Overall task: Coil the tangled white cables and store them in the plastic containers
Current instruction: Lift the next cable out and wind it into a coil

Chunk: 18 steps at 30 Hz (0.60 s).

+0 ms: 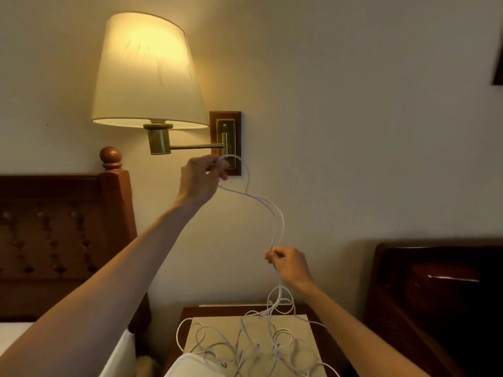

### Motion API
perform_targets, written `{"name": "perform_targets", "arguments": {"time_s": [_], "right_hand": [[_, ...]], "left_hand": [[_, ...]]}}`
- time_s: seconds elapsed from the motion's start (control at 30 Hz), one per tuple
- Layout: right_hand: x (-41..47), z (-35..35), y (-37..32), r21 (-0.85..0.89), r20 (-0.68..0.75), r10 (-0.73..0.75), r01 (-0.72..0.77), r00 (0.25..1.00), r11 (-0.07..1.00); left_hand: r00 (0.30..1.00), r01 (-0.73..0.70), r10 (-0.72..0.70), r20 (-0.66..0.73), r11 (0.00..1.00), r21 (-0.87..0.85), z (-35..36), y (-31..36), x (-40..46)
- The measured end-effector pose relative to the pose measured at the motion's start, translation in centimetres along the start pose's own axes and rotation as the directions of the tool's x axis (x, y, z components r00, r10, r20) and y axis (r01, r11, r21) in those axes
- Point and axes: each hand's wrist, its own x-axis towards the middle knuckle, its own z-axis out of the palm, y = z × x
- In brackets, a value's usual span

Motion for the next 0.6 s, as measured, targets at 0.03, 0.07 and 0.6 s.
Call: {"name": "perform_targets", "arguments": {"time_s": [0.03,0.07,0.6], "right_hand": [[0.2,-1.1,-0.3,0.008,-0.013,-0.047,0.047,0.999,0.999],[0.5,-2.3,-0.7,0.022,-0.017,-0.089,0.090,0.996,0.996],[1.5,-4.5,-6.0,0.448,0.262,-0.334,0.193,0.905,0.873]], "left_hand": [[0.995,0.091,-0.091,-0.027,0.996,0.013,-0.5,-1.2,0.0],[0.978,0.199,-0.199,-0.059,0.980,-0.005,-0.9,-2.3,-0.2],[0.875,-0.206,0.148,0.461,0.975,0.079,3.7,-3.2,-5.0]]}}
